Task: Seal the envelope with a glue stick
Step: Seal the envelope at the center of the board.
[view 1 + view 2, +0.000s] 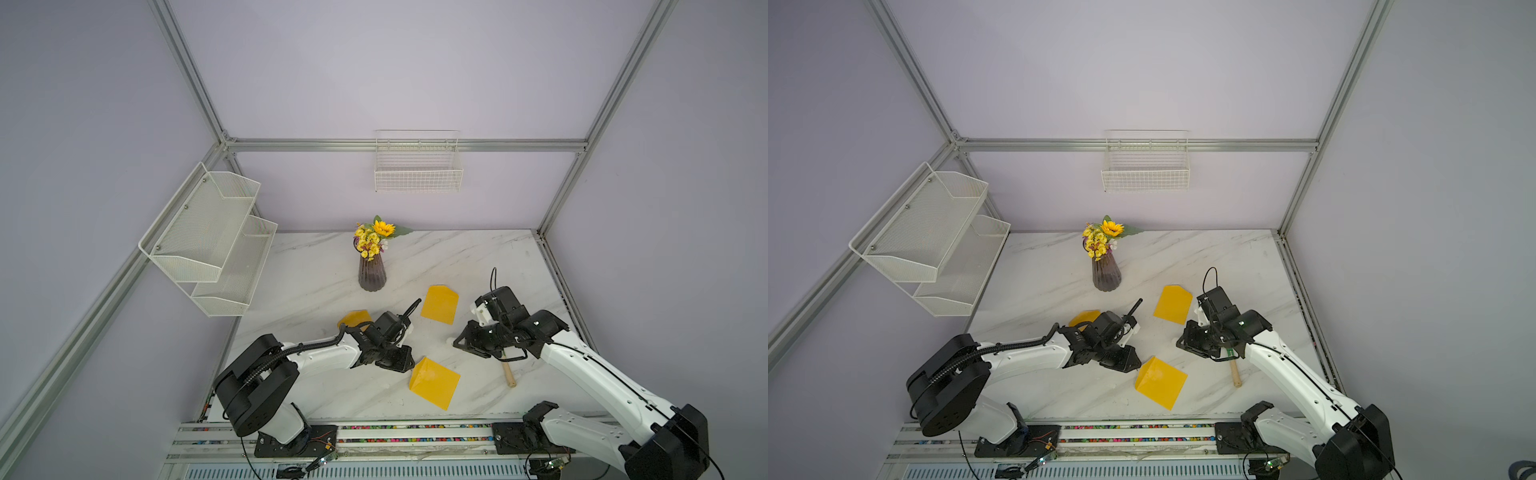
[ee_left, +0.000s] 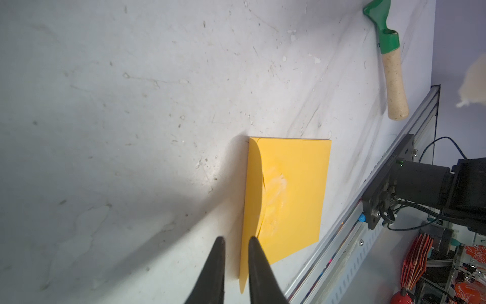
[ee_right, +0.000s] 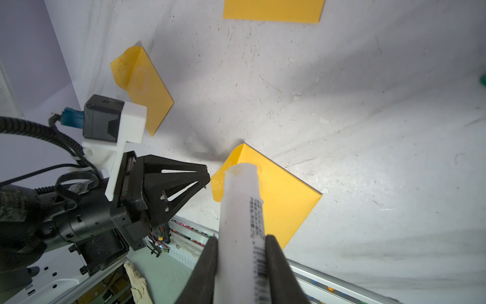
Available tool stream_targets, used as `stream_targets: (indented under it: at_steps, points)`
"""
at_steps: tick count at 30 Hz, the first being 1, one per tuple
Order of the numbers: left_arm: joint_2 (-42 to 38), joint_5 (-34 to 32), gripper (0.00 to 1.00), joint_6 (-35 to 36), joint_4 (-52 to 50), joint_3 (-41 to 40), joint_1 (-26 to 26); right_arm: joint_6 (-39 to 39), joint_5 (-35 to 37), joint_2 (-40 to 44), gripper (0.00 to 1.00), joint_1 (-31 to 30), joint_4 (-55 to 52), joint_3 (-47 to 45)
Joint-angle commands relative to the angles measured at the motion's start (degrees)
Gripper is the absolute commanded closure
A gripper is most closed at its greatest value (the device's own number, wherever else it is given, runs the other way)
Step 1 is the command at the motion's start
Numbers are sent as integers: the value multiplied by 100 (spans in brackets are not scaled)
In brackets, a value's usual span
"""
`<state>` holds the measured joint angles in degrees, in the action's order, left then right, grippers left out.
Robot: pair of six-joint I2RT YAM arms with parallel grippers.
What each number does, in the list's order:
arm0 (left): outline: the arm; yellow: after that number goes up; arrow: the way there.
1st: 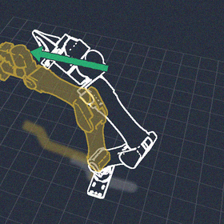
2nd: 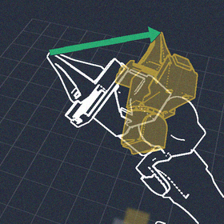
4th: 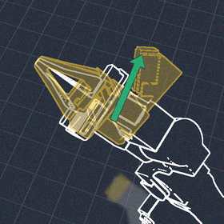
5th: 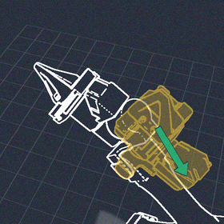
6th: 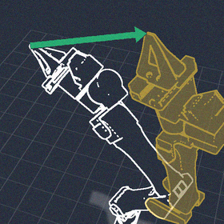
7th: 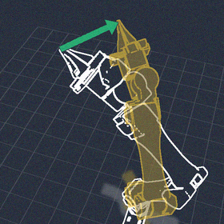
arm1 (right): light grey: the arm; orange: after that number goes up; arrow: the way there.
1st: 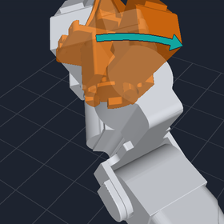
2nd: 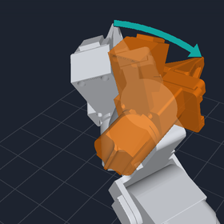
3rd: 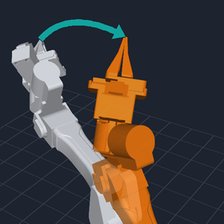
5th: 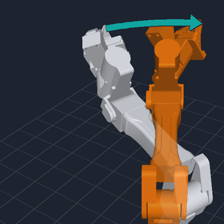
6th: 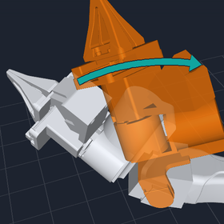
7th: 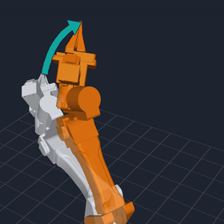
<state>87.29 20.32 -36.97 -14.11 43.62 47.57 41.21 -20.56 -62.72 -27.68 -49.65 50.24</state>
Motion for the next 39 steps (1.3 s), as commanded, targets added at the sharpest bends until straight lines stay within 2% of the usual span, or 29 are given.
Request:
stream_targets:
  at_steps: [1,15,19,23,31,39]
  points:
    - [-222,133,81,-69,263,57,-34,-79,-15,106,100,44,-111,32]
    - [174,347,84,-50,424,68,27,-123,36,91,100,52,-151,38]
    - [206,324,88,-14,327,106,24,-142,7,59,100,52,-172,66]
    - [88,175,97,75,152,132,13,-173,28,6,100,59,-189,108]
    - [-220,-338,100,722,-1136,545,-164,-263,94,-21,100,69,-219,118]
    - [-187,-1296,100,1345,-2563,996,-421,-358,236,-9,100,88,-294,138]
